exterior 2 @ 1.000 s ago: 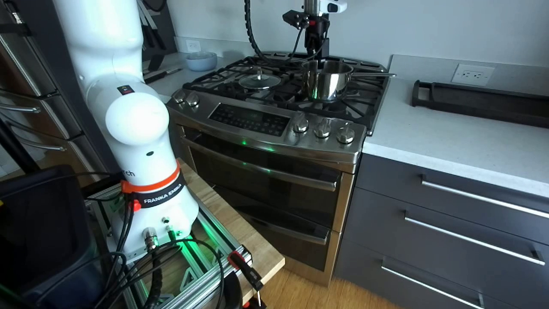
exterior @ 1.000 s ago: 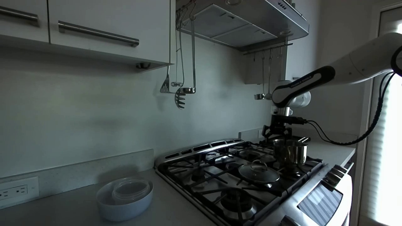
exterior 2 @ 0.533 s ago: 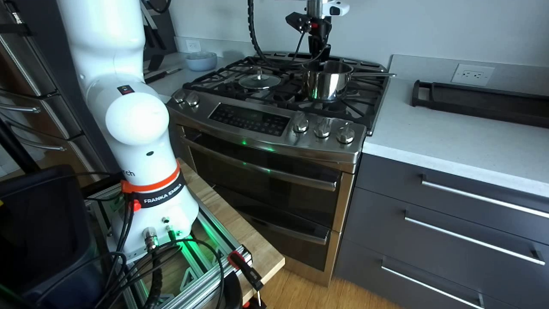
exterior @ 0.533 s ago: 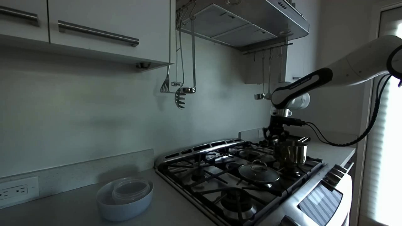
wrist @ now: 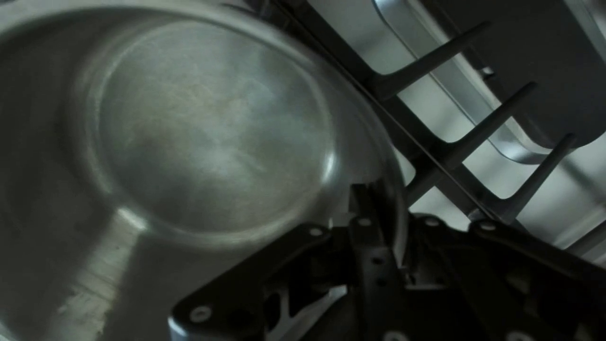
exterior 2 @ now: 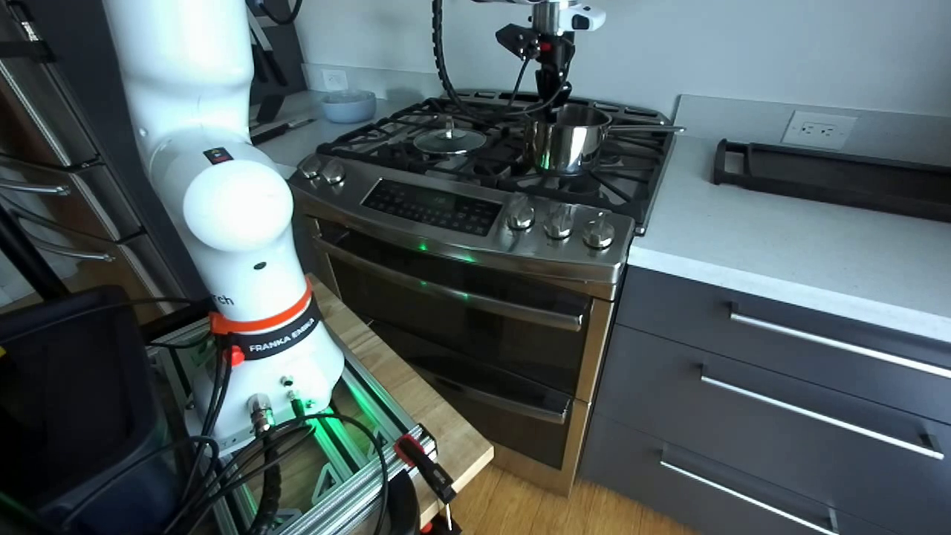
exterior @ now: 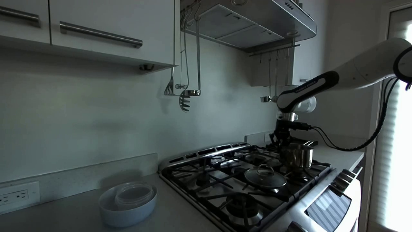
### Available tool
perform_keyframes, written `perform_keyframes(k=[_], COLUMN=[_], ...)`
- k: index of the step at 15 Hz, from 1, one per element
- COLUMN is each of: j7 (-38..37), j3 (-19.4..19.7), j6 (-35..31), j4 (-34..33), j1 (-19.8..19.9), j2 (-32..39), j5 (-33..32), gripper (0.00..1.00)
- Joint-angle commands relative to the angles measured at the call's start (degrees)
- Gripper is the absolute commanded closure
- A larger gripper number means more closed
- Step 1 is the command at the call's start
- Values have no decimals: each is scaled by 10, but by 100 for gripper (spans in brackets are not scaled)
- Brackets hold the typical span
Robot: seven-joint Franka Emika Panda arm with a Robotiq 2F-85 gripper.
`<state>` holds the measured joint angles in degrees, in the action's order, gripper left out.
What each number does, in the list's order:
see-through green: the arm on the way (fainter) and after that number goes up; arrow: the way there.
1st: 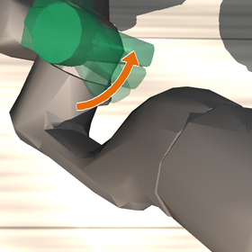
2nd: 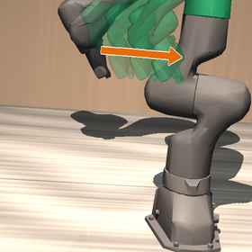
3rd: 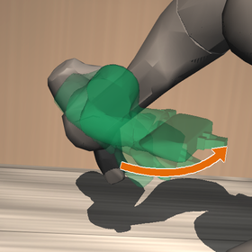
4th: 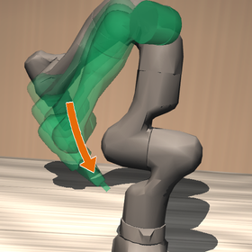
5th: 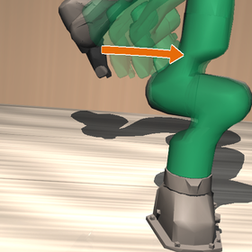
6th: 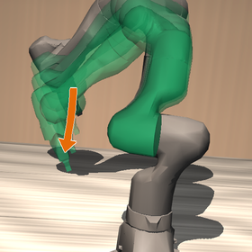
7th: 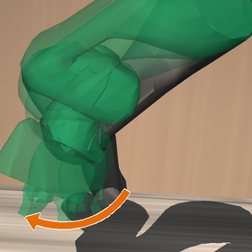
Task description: Move the pot to the top left corner of the stove then put the lid on the pot
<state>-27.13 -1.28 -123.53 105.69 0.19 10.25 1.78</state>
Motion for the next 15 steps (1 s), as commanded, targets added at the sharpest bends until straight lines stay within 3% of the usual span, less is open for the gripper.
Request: perform_keyframes(k=[1,15], j7=[2,17], j3=[8,4], j6=[-3,-38], j4=[-11,-55], j1=[-9,-40], j2=[12,48], j5=[11,-13], gripper=[98,98])
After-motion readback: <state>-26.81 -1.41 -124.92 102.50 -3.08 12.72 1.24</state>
